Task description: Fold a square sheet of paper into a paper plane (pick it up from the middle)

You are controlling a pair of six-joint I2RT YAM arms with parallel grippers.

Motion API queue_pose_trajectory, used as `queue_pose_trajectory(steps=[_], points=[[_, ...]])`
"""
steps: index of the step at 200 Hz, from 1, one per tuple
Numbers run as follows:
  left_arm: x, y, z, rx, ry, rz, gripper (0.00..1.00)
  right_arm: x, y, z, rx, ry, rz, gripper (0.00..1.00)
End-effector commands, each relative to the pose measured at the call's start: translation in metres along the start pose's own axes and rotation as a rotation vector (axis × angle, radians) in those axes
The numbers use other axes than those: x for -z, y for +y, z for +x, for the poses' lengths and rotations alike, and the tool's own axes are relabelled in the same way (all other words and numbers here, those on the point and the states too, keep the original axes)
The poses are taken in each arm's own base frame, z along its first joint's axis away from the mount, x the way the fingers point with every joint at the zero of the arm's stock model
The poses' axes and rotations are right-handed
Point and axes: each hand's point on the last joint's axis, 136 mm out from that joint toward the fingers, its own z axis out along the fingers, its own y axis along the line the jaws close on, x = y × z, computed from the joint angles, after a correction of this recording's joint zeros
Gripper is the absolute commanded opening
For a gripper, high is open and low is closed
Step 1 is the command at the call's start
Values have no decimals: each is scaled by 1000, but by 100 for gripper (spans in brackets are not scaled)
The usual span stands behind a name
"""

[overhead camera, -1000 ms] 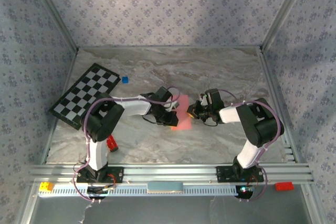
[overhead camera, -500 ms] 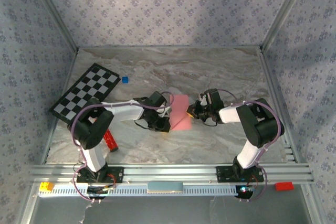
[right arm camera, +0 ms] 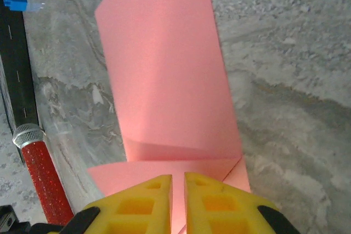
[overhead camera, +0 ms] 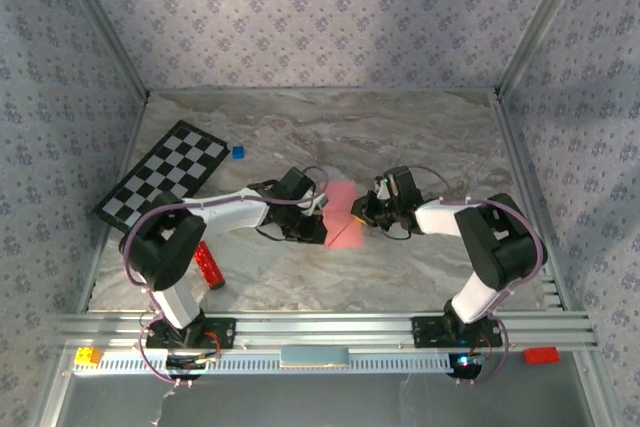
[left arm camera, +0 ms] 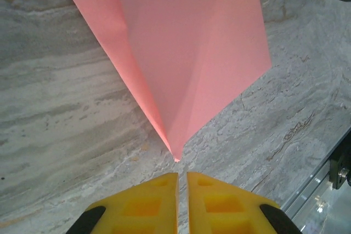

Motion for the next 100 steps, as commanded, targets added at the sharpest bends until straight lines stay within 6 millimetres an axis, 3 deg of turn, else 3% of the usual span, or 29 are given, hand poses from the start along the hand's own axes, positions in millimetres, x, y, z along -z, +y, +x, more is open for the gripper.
queue_pose_trajectory(steps=[1, 35, 100], points=[[1, -12, -15, -9, -28, 37, 12, 11, 6, -2, 42, -19, 19, 16], [-5, -12, -17, -9, -17, 56, 11, 13, 13, 8, 56, -6, 3, 16], [-18, -10, -21, 0, -2, 65, 11, -10, 19, 25, 63, 43, -4, 12]])
